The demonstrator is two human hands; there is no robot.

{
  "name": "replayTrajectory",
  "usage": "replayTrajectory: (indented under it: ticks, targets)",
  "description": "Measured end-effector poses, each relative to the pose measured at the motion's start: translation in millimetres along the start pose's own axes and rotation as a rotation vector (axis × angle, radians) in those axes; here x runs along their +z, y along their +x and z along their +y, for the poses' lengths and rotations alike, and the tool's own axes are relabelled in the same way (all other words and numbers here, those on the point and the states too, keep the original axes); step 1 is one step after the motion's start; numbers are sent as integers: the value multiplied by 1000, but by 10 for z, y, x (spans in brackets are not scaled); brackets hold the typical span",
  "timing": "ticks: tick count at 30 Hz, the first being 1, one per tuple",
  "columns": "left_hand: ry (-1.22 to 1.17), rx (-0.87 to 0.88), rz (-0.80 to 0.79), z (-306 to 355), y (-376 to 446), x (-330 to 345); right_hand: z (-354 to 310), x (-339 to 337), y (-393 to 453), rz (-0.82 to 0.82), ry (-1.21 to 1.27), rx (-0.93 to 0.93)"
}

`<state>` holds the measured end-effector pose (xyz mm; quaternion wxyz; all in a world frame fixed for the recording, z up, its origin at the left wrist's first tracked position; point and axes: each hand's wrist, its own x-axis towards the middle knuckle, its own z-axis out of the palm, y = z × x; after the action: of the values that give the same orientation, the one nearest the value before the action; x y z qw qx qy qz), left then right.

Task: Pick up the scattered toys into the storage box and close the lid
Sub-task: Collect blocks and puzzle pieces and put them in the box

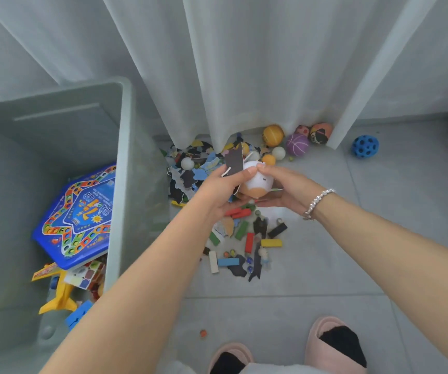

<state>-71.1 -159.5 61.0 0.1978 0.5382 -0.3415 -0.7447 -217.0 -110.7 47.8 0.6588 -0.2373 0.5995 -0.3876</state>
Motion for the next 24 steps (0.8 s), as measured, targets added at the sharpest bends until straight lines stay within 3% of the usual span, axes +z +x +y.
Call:
replayTrajectory:
  ticks: [8, 14, 20, 24]
  targets:
    - [54, 229, 76, 843, -1140, -530, -850, 873, -647, -121, -198, -190]
    - [21, 323, 151, 992, -1888, -1374, -1046, 1952, -890, -201, -239, -244]
    - [-95, 179, 286, 593, -2085, -2149, -671, 2836, -801, -362, -274, -46]
    - [-185, 63, 352, 238, -1985, -2342, -392, 3033, -708, -322, 2, 223]
